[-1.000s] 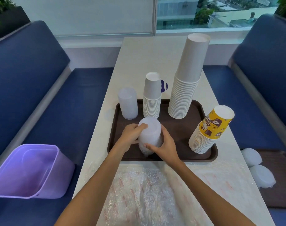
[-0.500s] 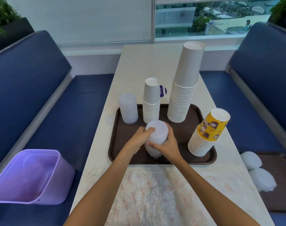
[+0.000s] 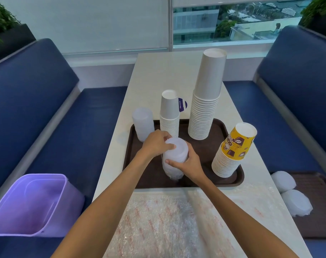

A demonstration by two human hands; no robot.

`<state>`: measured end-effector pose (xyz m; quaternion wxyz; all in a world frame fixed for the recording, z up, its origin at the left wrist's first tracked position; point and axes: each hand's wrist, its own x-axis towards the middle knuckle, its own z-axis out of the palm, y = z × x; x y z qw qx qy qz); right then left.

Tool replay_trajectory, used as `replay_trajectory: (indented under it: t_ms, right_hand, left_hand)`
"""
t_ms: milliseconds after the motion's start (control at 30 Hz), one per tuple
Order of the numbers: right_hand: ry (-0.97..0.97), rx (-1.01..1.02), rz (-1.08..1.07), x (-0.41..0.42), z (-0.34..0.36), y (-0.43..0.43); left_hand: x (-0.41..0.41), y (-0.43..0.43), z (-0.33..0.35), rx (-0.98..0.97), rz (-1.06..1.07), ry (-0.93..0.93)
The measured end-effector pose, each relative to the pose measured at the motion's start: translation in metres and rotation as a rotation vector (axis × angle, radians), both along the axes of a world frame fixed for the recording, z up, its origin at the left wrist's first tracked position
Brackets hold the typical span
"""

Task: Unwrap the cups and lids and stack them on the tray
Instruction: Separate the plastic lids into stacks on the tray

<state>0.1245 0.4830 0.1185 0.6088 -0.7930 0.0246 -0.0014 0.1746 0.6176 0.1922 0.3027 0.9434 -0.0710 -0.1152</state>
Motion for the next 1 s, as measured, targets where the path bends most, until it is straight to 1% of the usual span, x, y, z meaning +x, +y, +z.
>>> replay_trajectory:
  t_ms: [133, 233, 300, 400, 467, 533, 633, 667, 733, 800, 900, 1000]
  right_hand:
    - [0.009, -0.024, 0.012, 0.001, -0.001, -0.001]
    - [0.007, -0.036, 0.024, 0.001, 0.0, -0.002]
    - [0.017, -0.047, 0.031, 0.002, 0.001, -0.003]
    - [0.017, -0.033, 0.042, 0.002, 0.0, -0.005]
    - [0.007, -0.032, 0.049, 0.002, 0.001, -0.006]
    - [-0.007, -0.041, 0.055, 0.001, 0.001, -0.007]
    - [-0.02, -0.033, 0.057, 0.003, -0.003, -0.008]
    - [-0.024, -0.031, 0.056, 0.003, -0.003, -0.008]
    - [-0.031, -0.022, 0.056, 0.004, -0.004, -0.007]
    - [-0.033, -0.011, 0.06, 0.006, -0.005, -0.007]
    - [-0.03, -0.01, 0.072, 0.008, -0.007, -0.008]
    - [-0.017, -0.028, 0.071, 0.01, -0.011, -0.008]
  left_hand:
    - [-0.002, -0.001, 0.002, 0.012, 0.008, -0.056]
    - [-0.003, -0.003, 0.005, 0.003, 0.013, -0.052]
    - [-0.004, -0.004, 0.008, -0.041, 0.037, -0.039]
    - [-0.005, -0.002, 0.019, -0.205, 0.097, 0.01]
    - [-0.005, 0.006, 0.027, -0.381, 0.171, 0.05]
    - [-0.005, 0.02, 0.029, -0.563, 0.291, 0.085]
    - [-0.003, 0.049, 0.01, -0.671, 0.545, 0.116]
    - [-0.003, 0.058, -0.001, -0.675, 0.636, 0.131]
    - [-0.005, 0.07, -0.027, -0.622, 0.798, 0.162]
    - [-0.008, 0.074, -0.053, -0.547, 0.89, 0.178]
    - [-0.009, 0.069, -0.077, -0.429, 0.918, 0.144]
    - [-0.005, 0.062, -0.082, -0.327, 0.899, 0.069]
